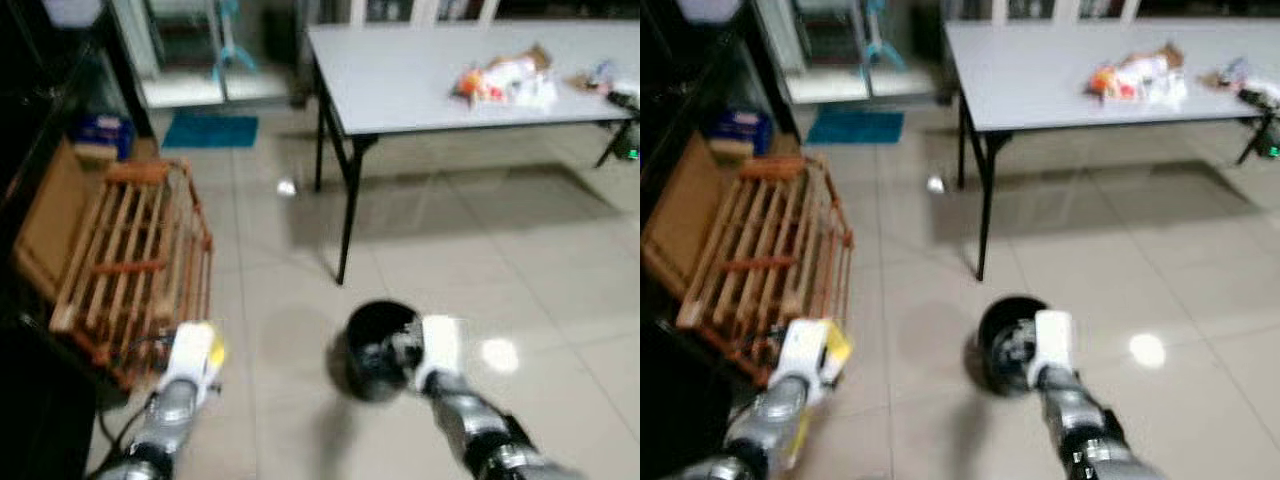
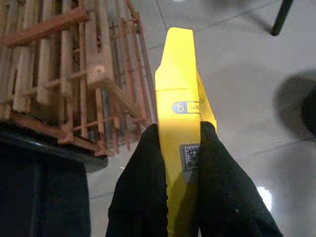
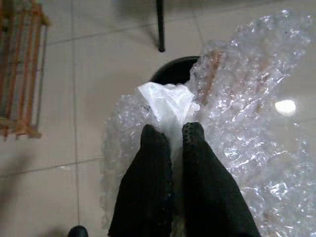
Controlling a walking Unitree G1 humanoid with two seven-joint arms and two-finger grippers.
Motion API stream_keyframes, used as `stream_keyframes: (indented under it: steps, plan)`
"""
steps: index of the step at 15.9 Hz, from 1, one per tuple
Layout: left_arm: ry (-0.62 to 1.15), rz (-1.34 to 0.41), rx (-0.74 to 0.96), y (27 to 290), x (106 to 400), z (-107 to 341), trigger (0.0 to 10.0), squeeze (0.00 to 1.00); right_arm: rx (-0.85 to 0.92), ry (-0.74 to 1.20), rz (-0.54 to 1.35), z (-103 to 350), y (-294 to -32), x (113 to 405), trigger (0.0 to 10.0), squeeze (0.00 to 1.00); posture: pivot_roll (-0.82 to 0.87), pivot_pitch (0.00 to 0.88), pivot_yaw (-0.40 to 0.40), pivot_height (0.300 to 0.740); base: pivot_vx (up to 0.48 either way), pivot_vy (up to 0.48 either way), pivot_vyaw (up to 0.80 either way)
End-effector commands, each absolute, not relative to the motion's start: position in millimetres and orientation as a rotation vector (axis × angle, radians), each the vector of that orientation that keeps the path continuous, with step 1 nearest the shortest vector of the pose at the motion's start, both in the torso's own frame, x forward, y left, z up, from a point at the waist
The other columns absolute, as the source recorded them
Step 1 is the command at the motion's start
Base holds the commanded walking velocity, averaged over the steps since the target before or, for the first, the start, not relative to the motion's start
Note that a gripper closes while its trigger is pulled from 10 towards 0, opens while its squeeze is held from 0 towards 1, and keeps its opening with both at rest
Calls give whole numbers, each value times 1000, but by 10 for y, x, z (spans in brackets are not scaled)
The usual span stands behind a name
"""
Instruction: Picking trash to rubbish bin
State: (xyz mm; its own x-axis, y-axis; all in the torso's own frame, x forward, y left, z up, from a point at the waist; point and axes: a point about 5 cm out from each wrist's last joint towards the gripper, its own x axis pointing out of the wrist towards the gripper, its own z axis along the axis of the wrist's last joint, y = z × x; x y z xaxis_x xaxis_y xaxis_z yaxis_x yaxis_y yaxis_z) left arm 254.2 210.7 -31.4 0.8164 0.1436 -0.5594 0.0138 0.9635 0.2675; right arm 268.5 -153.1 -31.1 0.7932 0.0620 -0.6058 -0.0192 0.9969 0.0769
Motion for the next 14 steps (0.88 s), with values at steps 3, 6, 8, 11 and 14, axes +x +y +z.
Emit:
stream_keyframes:
  steps: [3,6,8,11,14]
  plan:
    - [613,18,244,1935,2546,-343,10000,0,40,658,6,-310,-1695,2675,10000,0,-4,36,5,740,0,0,0]
    - [613,21,244,1941,2546,-342,10000,0,41,656,8,-308,-1688,2678,10000,0,-3,35,7,740,0,0,0]
    - [619,23,255,1953,2543,-345,10000,0,40,655,10,-307,-1683,2678,10000,0,-1,35,5,740,0,0,0]
    - [619,25,257,1953,2547,-343,10000,0,40,658,14,-307,-1681,2680,10000,0,0,30,4,740,0,0,0]
    - [621,27,260,1957,2548,-342,10000,0,46,661,23,-304,-1658,2688,10000,0,-1,28,4,740,0,0,-492]
